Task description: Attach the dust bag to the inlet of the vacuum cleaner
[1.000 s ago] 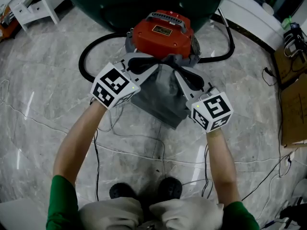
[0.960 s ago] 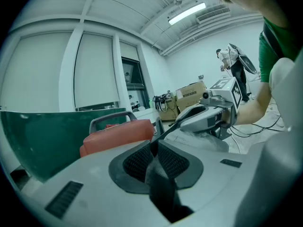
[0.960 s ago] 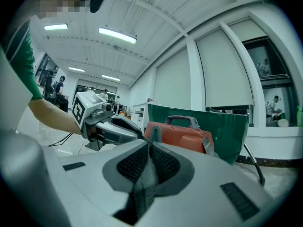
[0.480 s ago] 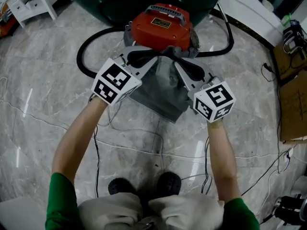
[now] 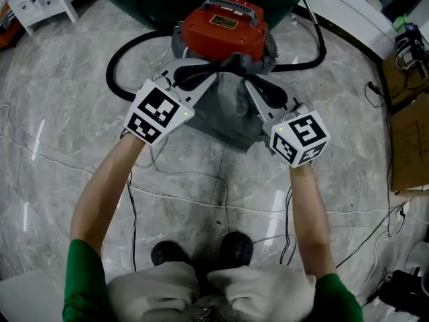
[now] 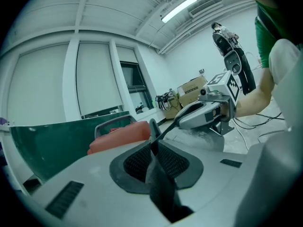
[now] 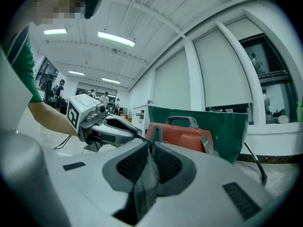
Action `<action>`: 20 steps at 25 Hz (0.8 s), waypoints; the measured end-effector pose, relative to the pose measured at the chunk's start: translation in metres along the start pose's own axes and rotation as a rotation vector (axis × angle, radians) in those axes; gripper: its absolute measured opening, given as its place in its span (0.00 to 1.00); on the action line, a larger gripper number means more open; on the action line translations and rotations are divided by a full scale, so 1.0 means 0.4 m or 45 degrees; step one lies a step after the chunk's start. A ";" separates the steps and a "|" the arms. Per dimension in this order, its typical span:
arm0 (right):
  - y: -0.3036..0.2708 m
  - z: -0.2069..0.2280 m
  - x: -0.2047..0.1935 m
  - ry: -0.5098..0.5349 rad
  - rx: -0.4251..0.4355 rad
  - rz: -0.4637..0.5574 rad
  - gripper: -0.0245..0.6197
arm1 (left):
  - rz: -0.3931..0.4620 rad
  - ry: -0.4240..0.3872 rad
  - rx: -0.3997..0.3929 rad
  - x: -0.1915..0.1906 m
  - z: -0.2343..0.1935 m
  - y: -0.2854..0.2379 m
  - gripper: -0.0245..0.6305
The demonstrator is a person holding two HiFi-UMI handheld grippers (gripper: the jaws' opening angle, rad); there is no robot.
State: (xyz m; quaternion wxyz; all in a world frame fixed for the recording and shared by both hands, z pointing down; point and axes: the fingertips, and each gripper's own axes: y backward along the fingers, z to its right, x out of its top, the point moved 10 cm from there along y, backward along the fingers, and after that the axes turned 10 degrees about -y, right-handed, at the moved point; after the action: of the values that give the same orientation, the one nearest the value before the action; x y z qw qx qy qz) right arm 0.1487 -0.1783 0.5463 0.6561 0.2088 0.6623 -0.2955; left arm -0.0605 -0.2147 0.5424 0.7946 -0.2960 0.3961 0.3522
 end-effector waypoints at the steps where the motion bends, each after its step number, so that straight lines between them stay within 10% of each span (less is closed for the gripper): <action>1: 0.003 -0.004 0.002 0.005 -0.002 0.001 0.09 | 0.002 -0.007 0.005 0.001 0.003 0.004 0.11; 20: 0.050 -0.050 0.028 0.046 -0.044 0.043 0.09 | 0.012 -0.013 0.045 0.047 0.010 0.059 0.11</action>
State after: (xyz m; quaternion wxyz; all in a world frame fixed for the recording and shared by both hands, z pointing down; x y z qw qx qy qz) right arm 0.1464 -0.1514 0.5322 0.6525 0.2138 0.6753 -0.2691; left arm -0.0695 -0.1920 0.5242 0.8000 -0.2784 0.3997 0.3503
